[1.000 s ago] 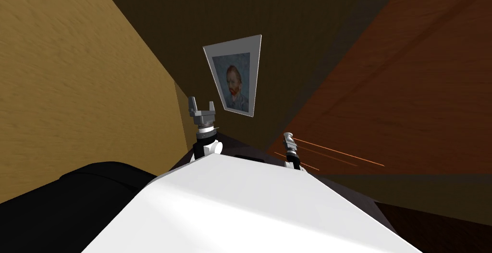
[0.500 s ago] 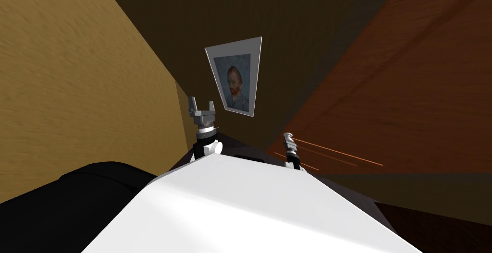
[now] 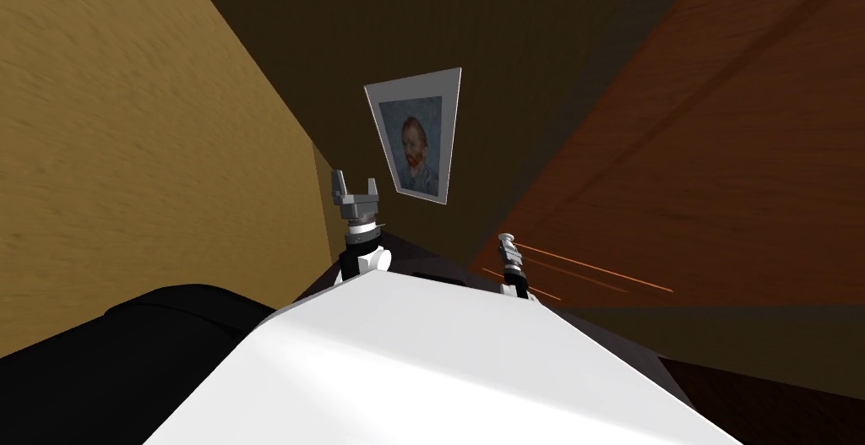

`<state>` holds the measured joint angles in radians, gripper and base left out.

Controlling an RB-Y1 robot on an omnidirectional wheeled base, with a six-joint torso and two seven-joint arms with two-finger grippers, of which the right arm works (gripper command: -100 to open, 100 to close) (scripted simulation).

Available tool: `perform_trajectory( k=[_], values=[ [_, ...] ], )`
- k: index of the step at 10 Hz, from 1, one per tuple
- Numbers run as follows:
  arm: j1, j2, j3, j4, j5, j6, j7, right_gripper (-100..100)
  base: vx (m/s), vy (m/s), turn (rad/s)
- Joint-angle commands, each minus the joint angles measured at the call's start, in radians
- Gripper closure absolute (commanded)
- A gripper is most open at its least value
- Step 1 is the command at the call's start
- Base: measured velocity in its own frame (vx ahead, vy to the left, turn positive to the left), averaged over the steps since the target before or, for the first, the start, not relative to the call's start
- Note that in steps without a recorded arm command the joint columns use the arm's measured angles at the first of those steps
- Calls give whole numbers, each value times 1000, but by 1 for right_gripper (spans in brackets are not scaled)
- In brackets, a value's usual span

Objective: Pull the door open

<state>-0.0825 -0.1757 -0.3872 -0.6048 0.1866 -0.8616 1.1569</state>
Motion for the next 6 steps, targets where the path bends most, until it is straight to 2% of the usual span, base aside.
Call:
perform_trajectory(
  k=[1, 6],
  values=[
    [0, 0, 8, 3, -9, -2, -45, 100, -22, -4, 22],
    [-2, -6, 29, 6, -38, -3, -175, 100, -25, -6, 23]
  ],
)
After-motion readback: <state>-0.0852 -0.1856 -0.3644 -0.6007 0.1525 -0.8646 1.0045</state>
